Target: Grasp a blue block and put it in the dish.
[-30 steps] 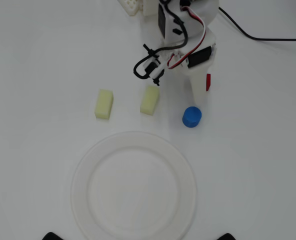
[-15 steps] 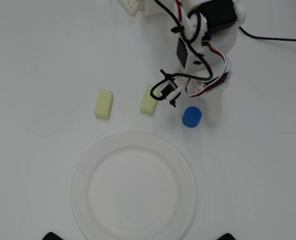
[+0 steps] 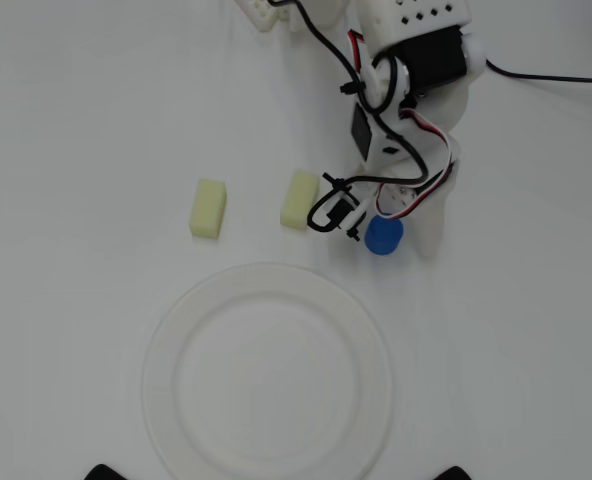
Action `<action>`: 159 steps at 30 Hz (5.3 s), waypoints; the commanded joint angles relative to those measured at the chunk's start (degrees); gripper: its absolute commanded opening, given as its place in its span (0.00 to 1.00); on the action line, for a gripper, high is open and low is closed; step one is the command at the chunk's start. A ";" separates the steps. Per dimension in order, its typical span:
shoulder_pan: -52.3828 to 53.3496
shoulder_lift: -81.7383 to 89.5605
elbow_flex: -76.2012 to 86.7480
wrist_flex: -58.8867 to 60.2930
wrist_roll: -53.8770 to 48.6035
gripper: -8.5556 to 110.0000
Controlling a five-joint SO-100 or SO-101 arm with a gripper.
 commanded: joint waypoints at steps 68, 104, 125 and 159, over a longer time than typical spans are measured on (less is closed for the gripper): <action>23.55 9.49 6.50 -47.72 -0.35 0.07; 24.79 4.92 -3.43 -31.82 -0.26 0.34; 24.61 82.53 41.13 -2.37 2.99 0.38; 16.87 122.43 86.75 11.95 11.25 0.15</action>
